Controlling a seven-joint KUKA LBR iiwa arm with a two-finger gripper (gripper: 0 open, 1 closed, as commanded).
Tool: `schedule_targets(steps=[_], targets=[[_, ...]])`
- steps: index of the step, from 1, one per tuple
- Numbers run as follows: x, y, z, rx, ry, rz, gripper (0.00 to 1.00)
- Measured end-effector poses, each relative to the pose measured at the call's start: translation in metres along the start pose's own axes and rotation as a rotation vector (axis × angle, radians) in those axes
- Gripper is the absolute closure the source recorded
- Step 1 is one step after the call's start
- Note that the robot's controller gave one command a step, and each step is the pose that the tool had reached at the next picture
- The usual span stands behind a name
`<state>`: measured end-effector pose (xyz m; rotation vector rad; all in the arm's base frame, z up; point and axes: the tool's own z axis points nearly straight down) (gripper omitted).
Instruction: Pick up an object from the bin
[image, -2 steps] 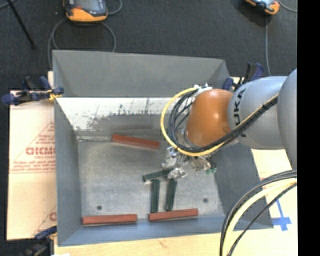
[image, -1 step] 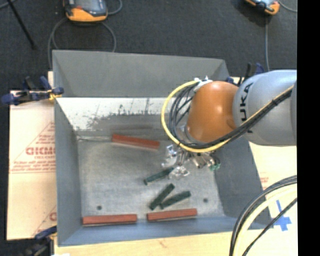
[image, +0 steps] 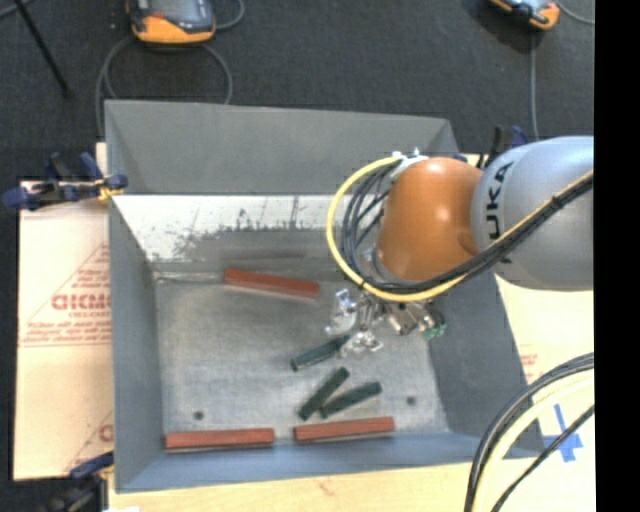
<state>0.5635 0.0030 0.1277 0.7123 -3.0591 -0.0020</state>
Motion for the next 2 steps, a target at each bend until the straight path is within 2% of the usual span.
schedule_targets(steps=[1, 2], targets=[[-0.022, -0.007, -0.018, 0.011, -0.016, -0.073, 1.0], [-0.003, -0.019, -0.196, 0.002, -0.002, -0.343, 1.0]])
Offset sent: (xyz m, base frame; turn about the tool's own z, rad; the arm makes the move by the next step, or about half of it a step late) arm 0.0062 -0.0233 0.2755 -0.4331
